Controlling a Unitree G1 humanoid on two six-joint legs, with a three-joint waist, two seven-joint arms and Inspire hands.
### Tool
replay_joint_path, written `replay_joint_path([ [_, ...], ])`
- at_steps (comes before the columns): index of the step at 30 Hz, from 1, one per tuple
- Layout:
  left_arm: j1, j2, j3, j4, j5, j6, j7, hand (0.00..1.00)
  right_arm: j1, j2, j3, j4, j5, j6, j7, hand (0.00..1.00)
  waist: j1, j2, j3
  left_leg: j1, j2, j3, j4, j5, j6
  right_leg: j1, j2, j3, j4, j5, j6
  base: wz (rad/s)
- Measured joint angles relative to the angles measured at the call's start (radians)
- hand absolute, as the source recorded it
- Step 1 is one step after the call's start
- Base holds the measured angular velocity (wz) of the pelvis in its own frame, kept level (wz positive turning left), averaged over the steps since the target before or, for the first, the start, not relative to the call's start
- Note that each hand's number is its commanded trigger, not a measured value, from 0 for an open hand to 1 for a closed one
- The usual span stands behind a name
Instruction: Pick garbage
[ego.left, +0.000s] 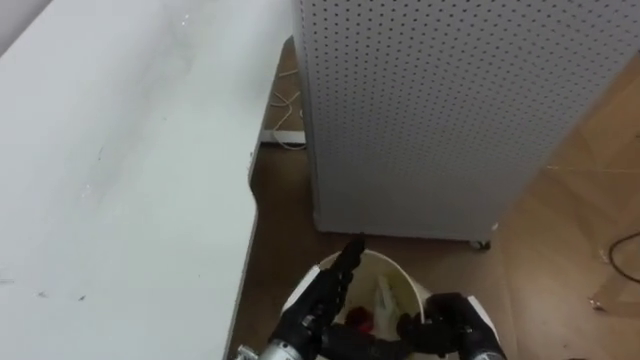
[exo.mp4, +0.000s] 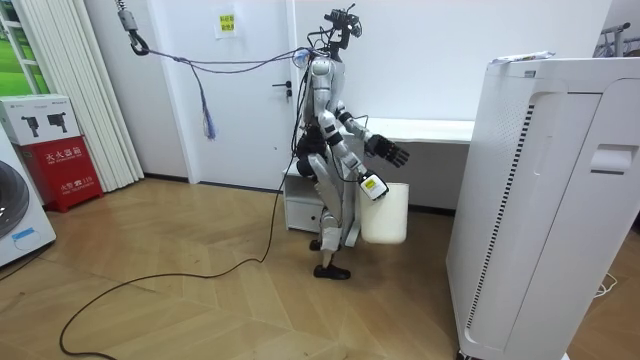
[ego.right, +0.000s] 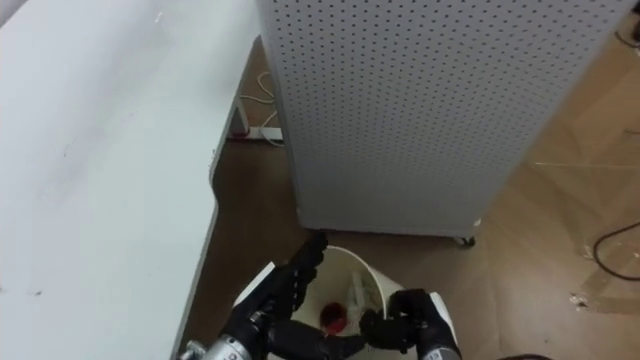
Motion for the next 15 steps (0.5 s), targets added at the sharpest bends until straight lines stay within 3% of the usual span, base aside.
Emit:
replay_joint_path([
  [2,0.016,0.008,0.017,-0.052,0.034,-0.003,0.0,0.0,0.019,-0.003,-0.001,-0.012,0.001,0.001,0.009,1.0,-0.012,-0.006,-0.0013,0.031,0.002,0.002,-0.001,-0.011,0.001,0.032,0.008,0.007,-0.013,0.002,0.002,-0.28],
  [5,0.065,0.042,0.028,-0.158,0.055,-0.009,0.001,0.0,0.07,-0.009,-0.001,-0.084,-0.001,0.005,0.012,1.0,-0.011,-0.012,-0.0056,0.089,0.005,0.004,-0.014,-0.034,0.007,0.086,0.034,0.048,-0.059,0.02,0.009,-0.55],
  [7,0.096,0.069,0.038,-0.212,0.055,-0.009,0.005,0.0,0.105,-0.017,0.0,-0.108,-0.001,0.006,0.021,1.0,-0.011,-0.018,-0.0093,0.142,0.005,0.035,-0.041,-0.04,0.012,0.118,0.032,0.035,-0.086,0.034,0.008,-0.82],
  [9,0.139,0.076,0.074,-0.255,0.06,-0.009,0.019,0.0,0.156,-0.041,0.0,-0.159,-0.001,0.005,0.038,1.0,0.009,-0.017,-0.0155,0.218,0.002,0.062,-0.085,-0.048,0.02,0.157,0.001,-0.08,-0.11,0.051,-0.012,-1.03],
  [11,0.164,0.08,0.1,-0.307,0.093,-0.009,0.021,0.0,0.182,-0.042,-0.003,-0.185,0.0,0.005,0.039,1.0,0.005,-0.02,-0.0248,0.252,0.001,0.07,-0.104,-0.055,0.024,0.173,-0.018,-0.149,-0.123,0.058,-0.023,-0.65],
  [15,0.166,0.081,0.14,-0.397,0.171,-0.01,0.024,0.0,0.225,-0.042,-0.002,-0.231,-0.016,0.005,0.048,1.0,0.007,-0.021,-0.0323,0.32,-0.001,0.099,-0.149,-0.055,0.025,0.224,-0.02,-0.176,-0.151,0.059,-0.023,-0.24],
])
